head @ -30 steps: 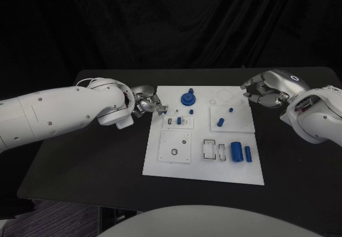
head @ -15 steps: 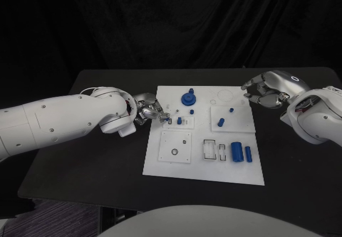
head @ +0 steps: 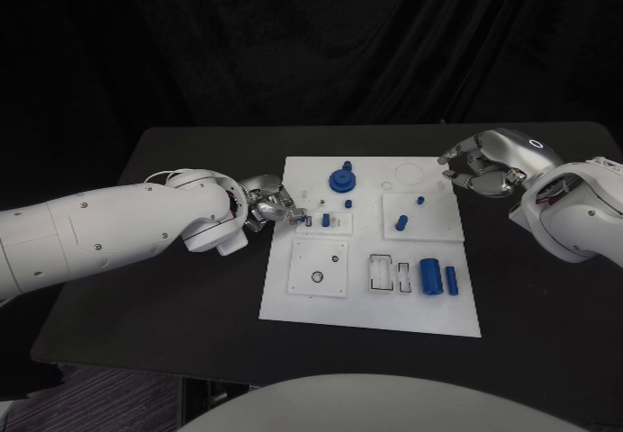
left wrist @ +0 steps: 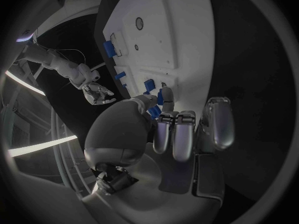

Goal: Assemble the parts on the task board

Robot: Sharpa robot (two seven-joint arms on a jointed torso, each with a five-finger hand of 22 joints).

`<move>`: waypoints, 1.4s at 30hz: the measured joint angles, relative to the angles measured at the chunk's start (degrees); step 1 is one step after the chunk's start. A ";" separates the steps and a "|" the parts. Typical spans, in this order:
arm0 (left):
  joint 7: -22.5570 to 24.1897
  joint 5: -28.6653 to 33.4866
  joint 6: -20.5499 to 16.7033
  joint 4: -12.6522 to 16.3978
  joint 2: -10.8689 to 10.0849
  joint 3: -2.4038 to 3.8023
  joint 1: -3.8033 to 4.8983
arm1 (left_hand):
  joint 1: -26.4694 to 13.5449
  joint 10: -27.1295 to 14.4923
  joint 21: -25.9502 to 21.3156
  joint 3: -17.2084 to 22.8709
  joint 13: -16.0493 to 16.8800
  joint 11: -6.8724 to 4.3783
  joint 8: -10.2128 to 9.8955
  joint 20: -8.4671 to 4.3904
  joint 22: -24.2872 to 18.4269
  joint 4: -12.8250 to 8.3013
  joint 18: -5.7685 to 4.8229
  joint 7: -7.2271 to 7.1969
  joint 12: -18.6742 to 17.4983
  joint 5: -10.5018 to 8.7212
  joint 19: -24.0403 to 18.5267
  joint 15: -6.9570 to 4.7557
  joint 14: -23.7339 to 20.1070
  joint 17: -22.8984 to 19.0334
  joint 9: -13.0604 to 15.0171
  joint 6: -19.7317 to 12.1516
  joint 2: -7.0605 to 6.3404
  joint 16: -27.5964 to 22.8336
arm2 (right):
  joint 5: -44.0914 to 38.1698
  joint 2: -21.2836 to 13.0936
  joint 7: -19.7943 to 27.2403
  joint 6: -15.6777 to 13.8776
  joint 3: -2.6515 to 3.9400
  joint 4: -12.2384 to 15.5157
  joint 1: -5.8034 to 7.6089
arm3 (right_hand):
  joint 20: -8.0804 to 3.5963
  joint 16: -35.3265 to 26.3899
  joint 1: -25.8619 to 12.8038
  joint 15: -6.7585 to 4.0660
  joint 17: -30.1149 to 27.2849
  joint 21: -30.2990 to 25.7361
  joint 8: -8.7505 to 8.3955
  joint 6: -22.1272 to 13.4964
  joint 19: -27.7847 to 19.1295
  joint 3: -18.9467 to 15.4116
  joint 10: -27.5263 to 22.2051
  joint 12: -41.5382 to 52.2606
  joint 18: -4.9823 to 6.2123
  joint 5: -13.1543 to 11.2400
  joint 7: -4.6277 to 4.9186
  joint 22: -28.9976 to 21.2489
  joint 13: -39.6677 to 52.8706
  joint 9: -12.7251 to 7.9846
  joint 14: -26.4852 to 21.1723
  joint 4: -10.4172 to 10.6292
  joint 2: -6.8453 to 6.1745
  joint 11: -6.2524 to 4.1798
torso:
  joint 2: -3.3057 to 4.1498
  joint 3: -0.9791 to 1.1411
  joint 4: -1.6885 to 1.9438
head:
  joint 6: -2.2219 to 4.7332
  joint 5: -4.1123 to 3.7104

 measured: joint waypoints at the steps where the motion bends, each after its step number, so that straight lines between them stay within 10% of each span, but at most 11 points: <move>1: 0.23 -0.03 -0.15 -0.12 0.02 0.00 -0.11 | 0.00 0.00 0.00 0.00 0.00 0.00 0.00 0.00 0.00 0.00 0.00 -0.10 0.00 0.00 0.00 0.00 0.00 0.00 -0.02 -0.10 0.00 0.00 | 0.02 0.00 0.01 -0.01 0.00 0.01 -0.01 | 0.00 0.00 0.00 0.00 0.00 0.00 0.00 0.00 0.00 0.00 0.00 0.00 0.00 0.00 0.00 0.00 0.00 0.00 0.00 0.00 0.00 0.00 | 0.00 0.00 0.00 | 0.00 -0.01; 42: 7.62 2.66 -3.36 -4.63 1.34 0.01 -1.69 | -6.18 0.00 -0.97 6.03 0.00 0.01 -0.67 0.11 0.00 -3.47 0.00 0.36 0.00 3.12 -0.52 0.01 0.00 0.00 -0.02 -0.49 -0.61 0.00 | 0.26 -0.03 0.12 -0.12 0.00 0.05 -0.25 | 0.00 0.00 0.01 0.00 0.00 0.00 -0.21 0.00 0.00 0.23 0.00 0.01 0.00 0.23 0.00 0.04 0.00 -0.04 0.00 -0.23 -0.01 0.00 | 0.02 -0.02 0.03 | 0.00 -0.63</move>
